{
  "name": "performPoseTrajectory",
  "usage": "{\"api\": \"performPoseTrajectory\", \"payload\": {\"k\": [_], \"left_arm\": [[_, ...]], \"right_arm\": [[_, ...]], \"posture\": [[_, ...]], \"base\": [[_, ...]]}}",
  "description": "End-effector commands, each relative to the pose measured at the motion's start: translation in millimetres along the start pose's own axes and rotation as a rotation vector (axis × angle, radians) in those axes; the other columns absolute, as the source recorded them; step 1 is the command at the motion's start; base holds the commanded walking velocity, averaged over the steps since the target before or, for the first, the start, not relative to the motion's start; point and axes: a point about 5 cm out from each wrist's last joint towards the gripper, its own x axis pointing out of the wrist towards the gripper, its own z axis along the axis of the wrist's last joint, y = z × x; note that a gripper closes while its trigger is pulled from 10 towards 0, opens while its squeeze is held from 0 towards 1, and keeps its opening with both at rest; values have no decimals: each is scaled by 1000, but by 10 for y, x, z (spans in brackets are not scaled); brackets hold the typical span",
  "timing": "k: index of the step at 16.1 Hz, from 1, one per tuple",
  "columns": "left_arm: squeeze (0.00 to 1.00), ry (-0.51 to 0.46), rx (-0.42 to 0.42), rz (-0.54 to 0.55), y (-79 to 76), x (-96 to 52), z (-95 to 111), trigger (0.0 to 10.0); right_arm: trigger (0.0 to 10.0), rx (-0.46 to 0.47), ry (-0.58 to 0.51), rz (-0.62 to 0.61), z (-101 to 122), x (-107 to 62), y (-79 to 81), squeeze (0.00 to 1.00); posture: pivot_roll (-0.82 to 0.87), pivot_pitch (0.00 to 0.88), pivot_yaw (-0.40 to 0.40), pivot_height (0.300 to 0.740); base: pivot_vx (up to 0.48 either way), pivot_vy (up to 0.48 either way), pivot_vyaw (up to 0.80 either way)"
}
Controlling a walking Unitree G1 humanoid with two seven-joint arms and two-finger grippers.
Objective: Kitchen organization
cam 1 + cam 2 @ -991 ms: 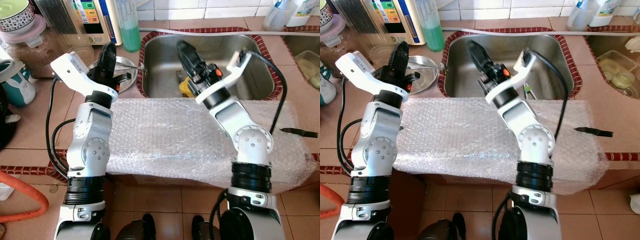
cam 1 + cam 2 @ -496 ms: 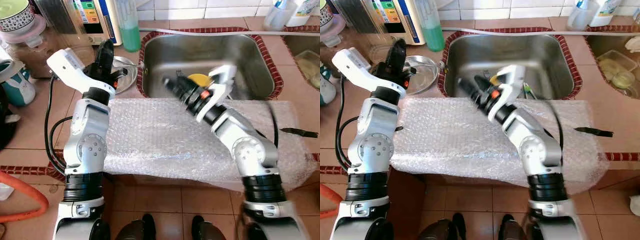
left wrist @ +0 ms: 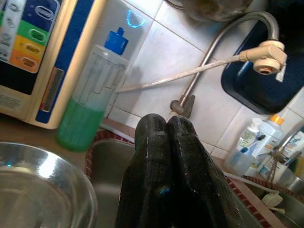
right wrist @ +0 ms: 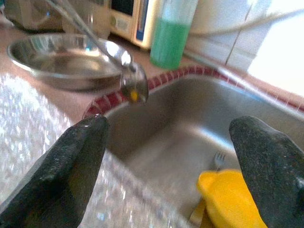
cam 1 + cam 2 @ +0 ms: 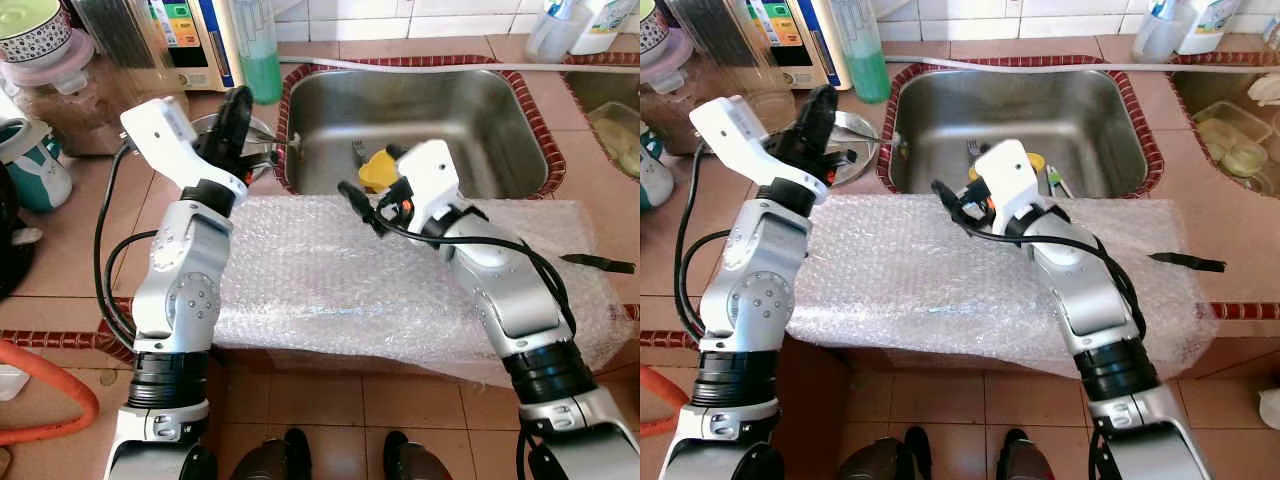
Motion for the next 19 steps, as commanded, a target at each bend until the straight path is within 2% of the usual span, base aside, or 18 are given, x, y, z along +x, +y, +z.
{"api": "performPoseTrajectory", "payload": {"k": [1,4,7,9,10,11,12,13,14,19], "left_arm": [[0,-10,41,-43,-68,-17,56,0],[0,16,50,-93,-164,-29,17,0],[0,34,49,-107,-186,-52,-10,0],[0,43,47,-113,-197,-65,-14,0],[0,50,45,-124,-212,-74,-18,0],[0,56,42,-134,-225,-79,-19,0],[0,60,41,-140,-233,-84,-24,0],[0,65,39,-143,-240,-89,-28,0],[0,67,36,-145,-245,-91,-30,0],[0,83,27,-159,-266,-106,-45,0]], "right_arm": [[10000,-76,-27,22,47,65,35,1000],[10000,-161,-61,61,81,210,107,1000],[10000,-234,-87,77,100,307,122,1000],[10000,-267,-89,90,75,367,132,729],[10000,-282,-93,101,61,402,147,0],[10000,-299,-97,108,54,431,161,0],[8941,-304,-105,120,57,455,187,0],[3255,-319,-117,143,61,482,230,0],[0,-325,-123,148,64,493,246,0],[0,-352,-160,167,107,574,307,0]], "posture": [[-118,238,104,740],[-114,239,104,740],[-107,240,104,740],[-103,242,103,740],[-101,244,103,740],[-101,244,103,740],[-100,245,104,740],[-99,246,104,740],[-98,246,104,740],[-96,246,104,740]], "base": [[0,0,0],[0,0,0],[0,0,0],[0,0,0],[0,0,0],[0,0,0],[0,0,0],[0,0,0],[0,0,0],[0,0,0]]}}
